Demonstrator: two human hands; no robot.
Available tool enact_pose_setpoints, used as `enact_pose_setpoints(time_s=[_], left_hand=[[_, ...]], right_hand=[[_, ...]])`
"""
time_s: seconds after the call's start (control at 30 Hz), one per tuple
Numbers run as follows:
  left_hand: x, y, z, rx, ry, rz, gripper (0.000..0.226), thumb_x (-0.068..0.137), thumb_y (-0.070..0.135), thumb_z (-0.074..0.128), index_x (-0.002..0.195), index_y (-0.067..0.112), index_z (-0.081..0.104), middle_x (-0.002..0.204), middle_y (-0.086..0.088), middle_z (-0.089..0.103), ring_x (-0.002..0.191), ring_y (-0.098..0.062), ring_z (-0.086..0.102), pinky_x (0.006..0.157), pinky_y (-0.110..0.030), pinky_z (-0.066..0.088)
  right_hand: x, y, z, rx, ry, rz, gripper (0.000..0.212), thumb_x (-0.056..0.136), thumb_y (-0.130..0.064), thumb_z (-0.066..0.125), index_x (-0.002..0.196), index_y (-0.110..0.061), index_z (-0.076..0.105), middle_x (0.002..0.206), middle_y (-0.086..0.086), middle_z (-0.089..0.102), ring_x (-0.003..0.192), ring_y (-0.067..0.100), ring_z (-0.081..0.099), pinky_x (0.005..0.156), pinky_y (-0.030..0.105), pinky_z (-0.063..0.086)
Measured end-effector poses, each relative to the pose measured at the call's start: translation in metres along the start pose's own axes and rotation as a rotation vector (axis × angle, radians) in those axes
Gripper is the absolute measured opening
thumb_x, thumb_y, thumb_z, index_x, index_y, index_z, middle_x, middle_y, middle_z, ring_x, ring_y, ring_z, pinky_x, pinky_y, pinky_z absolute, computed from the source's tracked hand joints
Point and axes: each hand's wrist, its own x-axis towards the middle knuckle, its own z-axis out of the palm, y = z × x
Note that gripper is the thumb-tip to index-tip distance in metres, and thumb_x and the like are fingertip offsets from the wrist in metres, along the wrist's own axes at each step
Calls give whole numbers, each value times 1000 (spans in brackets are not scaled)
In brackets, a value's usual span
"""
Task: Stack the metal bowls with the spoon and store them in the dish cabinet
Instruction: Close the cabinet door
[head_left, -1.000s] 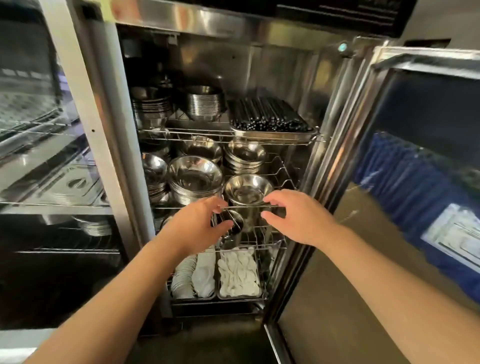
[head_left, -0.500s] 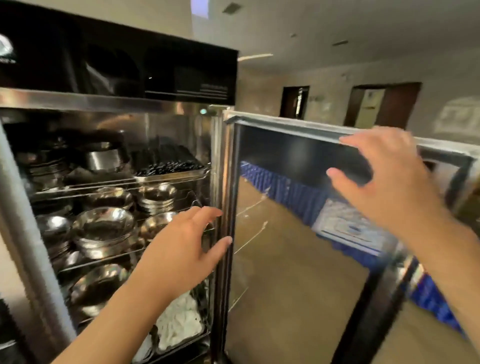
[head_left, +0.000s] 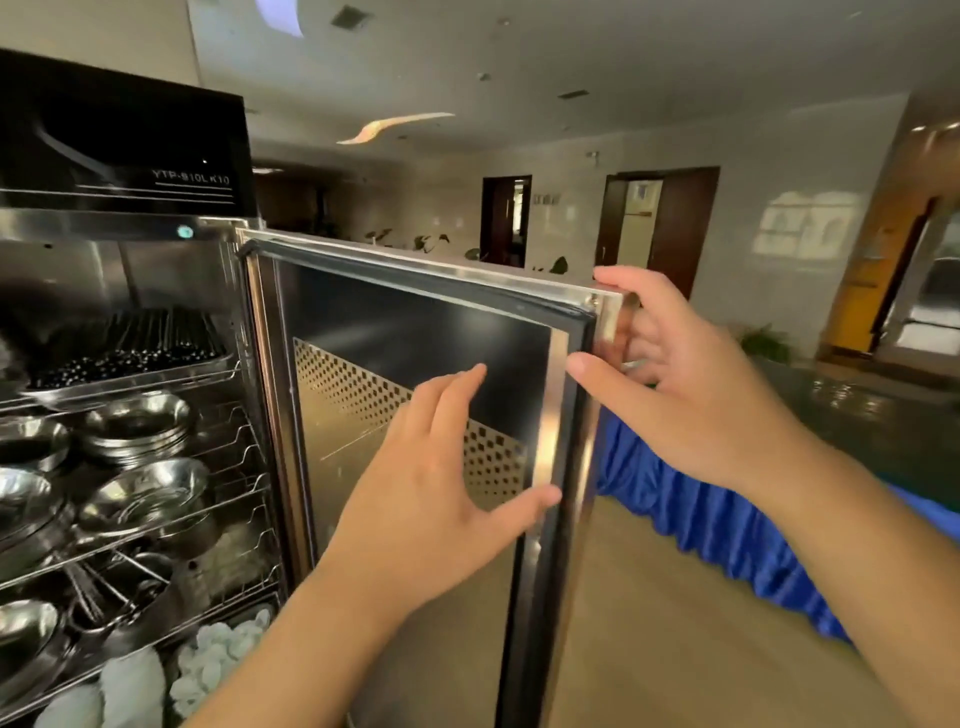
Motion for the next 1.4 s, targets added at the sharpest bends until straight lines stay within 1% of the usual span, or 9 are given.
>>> enact_pose_setpoints(time_s=[0.1, 0.2, 0.4, 0.57, 0.73, 0.9, 1.1, 1.27, 1.4], left_hand=[[1, 25, 13, -28, 33, 0, 110, 72, 78, 63, 154, 20, 21, 150, 8, 34, 139, -2, 31, 110, -10, 23], [-3, 40, 15, -109, 77, -3, 107, 73, 65, 74, 154, 19, 23, 145, 7, 39, 137, -9, 38, 109, -29, 41], [-29, 50, -6, -127, 257, -225, 89, 68, 55, 79, 141, 27, 37, 122, 16, 52, 96, -14, 67, 88, -32, 53], [-58, 48, -42, -41, 305, -351, 78, 67, 35, 86, 130, 31, 41, 110, 7, 57, 70, -9, 70, 64, -37, 58], [-89, 46, -83, 317, 383, -415, 75, 65, 42, 86, 125, 21, 46, 99, 3, 55, 89, -1, 53, 73, -8, 42], [-119, 39, -117, 490, 470, -512, 86, 66, 48, 83, 136, 25, 39, 117, 12, 47, 93, -2, 53, 74, -26, 53], [-141, 18, -153, 622, 530, -643, 88, 69, 47, 80, 141, 28, 33, 123, 17, 46, 90, 16, 52, 70, -10, 41], [-155, -4, -179, 669, 547, -685, 80, 76, 37, 80, 141, 23, 35, 129, 7, 52, 101, -4, 57, 86, -32, 55], [-169, -36, -208, 689, 562, -739, 73, 81, 35, 77, 141, 21, 38, 134, 1, 54, 108, -12, 57, 89, -30, 51]], right_hand=[[-3, 0, 0, 77, -43, -59, 74, 89, -41, 61, 154, -38, 25, 117, -25, 67, 101, -7, 67, 81, 19, 59], [-9, -5, 0, 175, -110, -137, 71, 91, -28, 58, 155, -28, 27, 110, -28, 68, 102, -10, 66, 83, 7, 50], [-12, -21, 12, 286, -228, -295, 67, 98, -15, 55, 156, -32, 26, 125, -13, 70, 110, -8, 63, 92, 7, 46], [-7, -32, 36, 404, -300, -414, 61, 101, -10, 52, 155, -28, 31, 133, -14, 65, 117, -7, 60, 97, 12, 46], [-6, -49, 80, 560, -424, -509, 56, 98, -29, 59, 148, -39, 37, 136, -22, 58, 127, -3, 53, 104, 20, 44], [-20, -60, 138, 582, -500, -507, 63, 87, -55, 66, 144, -45, 40, 138, -24, 54, 129, -7, 48, 104, 19, 44], [-47, -70, 209, 562, -611, -492, 73, 78, -68, 68, 140, -45, 39, 129, -24, 54, 116, -6, 55, 92, 29, 51], [-72, -92, 265, 666, -663, -437, 41, 80, -59, 71, 112, -44, 50, 96, -20, 64, 91, 1, 63, 82, 33, 57], [-86, -127, 310, 693, -706, -359, 30, 79, -54, 71, 99, -43, 51, 85, -18, 63, 79, 4, 64, 76, 36, 58]])
